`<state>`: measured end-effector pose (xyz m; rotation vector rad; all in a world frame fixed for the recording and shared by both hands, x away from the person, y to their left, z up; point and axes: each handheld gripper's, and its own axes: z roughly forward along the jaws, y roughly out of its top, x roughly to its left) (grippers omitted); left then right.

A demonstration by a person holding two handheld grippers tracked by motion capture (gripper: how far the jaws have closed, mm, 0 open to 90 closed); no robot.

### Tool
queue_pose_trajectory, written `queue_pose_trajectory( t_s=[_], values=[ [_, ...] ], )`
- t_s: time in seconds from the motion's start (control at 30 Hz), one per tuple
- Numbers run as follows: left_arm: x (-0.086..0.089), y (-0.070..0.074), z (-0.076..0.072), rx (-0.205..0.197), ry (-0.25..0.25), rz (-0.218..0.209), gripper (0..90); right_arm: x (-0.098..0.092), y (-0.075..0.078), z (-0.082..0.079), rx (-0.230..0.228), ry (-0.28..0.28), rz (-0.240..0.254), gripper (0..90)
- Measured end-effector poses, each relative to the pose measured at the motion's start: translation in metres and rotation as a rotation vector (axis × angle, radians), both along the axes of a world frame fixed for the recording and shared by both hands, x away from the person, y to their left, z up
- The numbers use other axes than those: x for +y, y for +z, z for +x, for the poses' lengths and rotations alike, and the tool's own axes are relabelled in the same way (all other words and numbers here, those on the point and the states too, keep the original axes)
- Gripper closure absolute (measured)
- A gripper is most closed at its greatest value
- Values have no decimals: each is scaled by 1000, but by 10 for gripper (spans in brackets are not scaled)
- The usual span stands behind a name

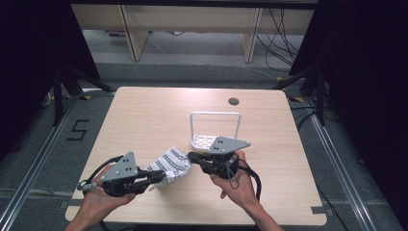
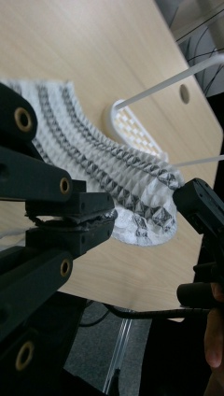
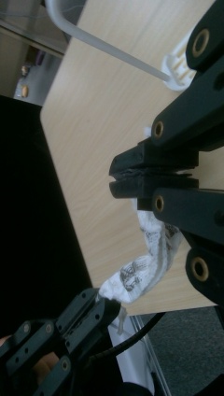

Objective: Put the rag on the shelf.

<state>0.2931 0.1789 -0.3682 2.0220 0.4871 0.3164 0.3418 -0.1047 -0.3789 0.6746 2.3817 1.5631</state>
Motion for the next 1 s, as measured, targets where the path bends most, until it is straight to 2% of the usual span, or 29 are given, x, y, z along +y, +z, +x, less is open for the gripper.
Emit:
queue_pose_trajectory(
  t_s=[0.03, 0.07, 0.13, 0.17, 0.2, 0.23, 0.3, 0.37, 0.4, 0.43, 0.47, 0.53, 0.57, 0.63, 0.67, 0.83, 0.93, 0.97, 1.0],
  values=[
    [0, 0, 0, 0, 0, 0, 853, -1, 7, -1, 0, -3, 1, 884],
    [0, 11, 1, -13, -2, -1, 853, -1, 13, 0, -28, -3, 4, 883],
    [-1, 19, 3, -14, -16, -9, 853, -3, 23, -1, -28, 9, 15, 884],
    [-2, 22, 3, -17, -17, -5, 853, -5, 28, -1, -49, -2, 12, 884],
    [-3, 24, 4, -15, -21, -10, 853, -7, 32, -3, -39, -4, 6, 884],
    [-4, 27, 5, -15, -26, -9, 853, -9, 36, -2, -60, 2, 3, 884],
    [-7, 33, 7, -20, -33, -17, 853, -12, 42, -5, -35, -15, 16, 884],
    [-8, 35, 8, -23, -38, -23, 854, -16, 48, -6, -63, -18, 17, 885],
    [-14, 42, 8, -30, -59, -25, 853, -19, 52, -8, -54, -15, 17, 884],
    [-16, 46, 7, -35, -64, -17, 853, -22, 55, -9, -70, -24, 16, 885],
    [-19, 49, 7, -37, -72, -17, 853, -24, 58, -11, -58, -25, 20, 885],
    [-24, 55, 8, -45, -85, -18, 853, -31, 64, -12, -80, -39, 19, 885],
    [-26, 58, 10, -50, -88, -19, 853, -33, 66, -14, -69, -52, 23, 884],
    [-31, 63, 13, -51, -92, -22, 853, -39, 71, -15, -53, -67, 33, 884],
    [-33, 65, 16, -53, -92, -21, 853, -42, 72, -14, -73, -67, 35, 885],
    [-42, 72, 29, -60, -90, -32, 853, -56, 76, -14, -104, -97, 34, 885],
    [-47, 76, 35, -83, -77, -21, 853, -63, 77, -15, -96, -111, 47, 884],
    [-49, 77, 36, -87, -77, -19, 853, -64, 77, -14, -108, -121, 48, 884],
    [-52, 77, 38, -84, -78, -32, 853, -66, 78, -14, -90, -126, 54, 885]
  ],
)
